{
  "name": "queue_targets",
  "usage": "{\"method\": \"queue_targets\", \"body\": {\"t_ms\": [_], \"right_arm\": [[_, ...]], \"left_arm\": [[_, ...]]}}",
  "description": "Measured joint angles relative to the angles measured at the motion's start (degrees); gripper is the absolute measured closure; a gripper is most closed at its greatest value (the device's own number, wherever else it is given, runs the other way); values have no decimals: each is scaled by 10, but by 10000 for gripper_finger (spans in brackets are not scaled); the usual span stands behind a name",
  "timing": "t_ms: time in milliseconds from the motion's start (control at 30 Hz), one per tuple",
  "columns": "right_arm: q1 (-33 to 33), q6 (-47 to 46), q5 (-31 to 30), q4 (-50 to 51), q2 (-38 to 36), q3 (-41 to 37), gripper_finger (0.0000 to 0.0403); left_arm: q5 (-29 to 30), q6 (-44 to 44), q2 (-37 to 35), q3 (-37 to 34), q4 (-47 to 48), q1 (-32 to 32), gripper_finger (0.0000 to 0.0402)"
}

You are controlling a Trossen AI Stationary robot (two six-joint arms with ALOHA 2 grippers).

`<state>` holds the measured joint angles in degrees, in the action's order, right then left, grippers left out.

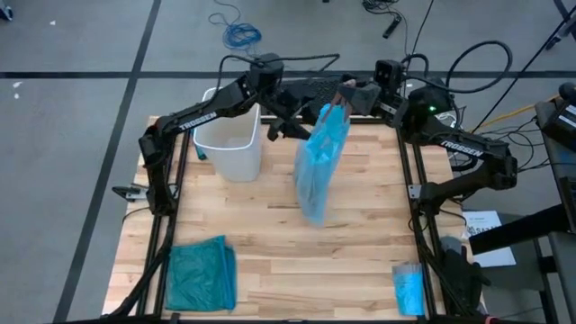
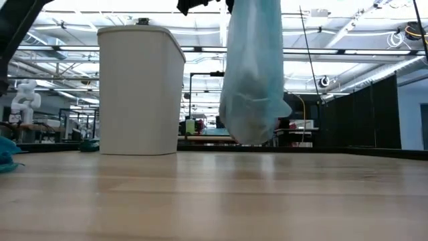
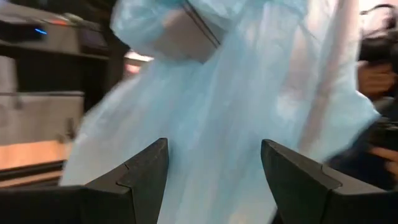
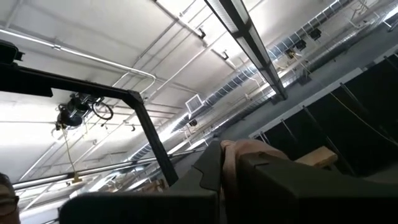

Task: Place trash/remove bag and relplace
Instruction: Close the blue trash bag

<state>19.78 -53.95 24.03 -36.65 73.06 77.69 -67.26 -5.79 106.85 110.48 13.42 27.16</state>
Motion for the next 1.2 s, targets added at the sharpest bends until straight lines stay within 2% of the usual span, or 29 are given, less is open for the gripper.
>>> {"method": "queue_targets", "body": {"t_ms": [100,367,500,567,700,900,1133,1200], "right_arm": [[0,-4,-1,-1,0,0,403],[0,-9,-1,-1,0,0,403],[0,-9,-2,-6,0,0,403],[0,-9,-2,-11,0,0,403],[0,-15,-2,-26,-1,0,403],[0,-15,-2,-27,-3,0,403],[0,-15,-3,-26,-4,0,403],[0,-15,-4,-26,-4,0,403]], "left_arm": [[-19,-15,7,0,-1,-3,152],[-24,-15,7,0,-1,-10,151],[-13,-71,7,0,-1,-16,151],[-10,-73,7,0,0,-19,151],[66,-63,-9,0,3,-26,152],[218,50,-48,1,33,-29,162],[203,153,-54,1,46,-33,164],[216,146,-54,1,49,-35,164]]}}
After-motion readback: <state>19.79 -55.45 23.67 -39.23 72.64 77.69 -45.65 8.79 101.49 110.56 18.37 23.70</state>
